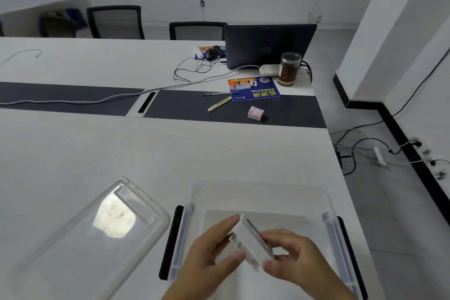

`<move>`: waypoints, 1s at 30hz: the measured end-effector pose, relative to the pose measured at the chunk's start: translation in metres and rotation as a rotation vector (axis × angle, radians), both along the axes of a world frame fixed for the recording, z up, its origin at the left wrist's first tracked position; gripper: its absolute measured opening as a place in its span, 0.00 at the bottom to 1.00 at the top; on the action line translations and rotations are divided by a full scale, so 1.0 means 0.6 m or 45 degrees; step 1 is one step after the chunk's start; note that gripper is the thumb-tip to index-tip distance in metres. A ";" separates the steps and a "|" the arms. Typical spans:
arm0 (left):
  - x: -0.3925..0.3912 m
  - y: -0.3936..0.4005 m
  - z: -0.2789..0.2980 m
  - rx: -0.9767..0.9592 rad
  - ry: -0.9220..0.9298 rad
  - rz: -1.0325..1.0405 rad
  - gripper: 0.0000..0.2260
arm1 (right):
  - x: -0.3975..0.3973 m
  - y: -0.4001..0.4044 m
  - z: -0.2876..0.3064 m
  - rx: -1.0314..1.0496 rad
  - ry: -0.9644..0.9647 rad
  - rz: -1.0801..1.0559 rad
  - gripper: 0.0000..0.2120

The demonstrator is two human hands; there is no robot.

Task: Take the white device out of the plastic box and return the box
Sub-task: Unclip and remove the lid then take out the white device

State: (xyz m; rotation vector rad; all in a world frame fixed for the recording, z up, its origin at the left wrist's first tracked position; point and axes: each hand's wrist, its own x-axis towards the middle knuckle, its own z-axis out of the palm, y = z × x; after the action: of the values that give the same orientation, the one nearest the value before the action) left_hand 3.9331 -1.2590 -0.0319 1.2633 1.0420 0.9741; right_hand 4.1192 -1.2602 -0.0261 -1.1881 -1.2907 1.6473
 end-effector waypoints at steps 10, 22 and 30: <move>-0.020 0.004 0.006 -0.046 0.101 -0.043 0.24 | -0.015 -0.005 0.008 -0.067 0.044 -0.067 0.21; -0.004 0.009 0.026 -0.288 -0.069 0.114 0.14 | -0.012 0.001 0.008 -0.493 0.413 -0.282 0.11; -0.002 0.054 0.002 -0.087 0.350 0.197 0.14 | 0.002 0.033 0.026 -0.454 0.363 -0.502 0.06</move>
State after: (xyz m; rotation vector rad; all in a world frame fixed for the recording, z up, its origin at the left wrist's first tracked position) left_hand 3.9321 -1.2265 -0.0306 1.2985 1.3921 0.8877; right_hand 4.1202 -1.2406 -0.0106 -1.2587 -0.5566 1.7083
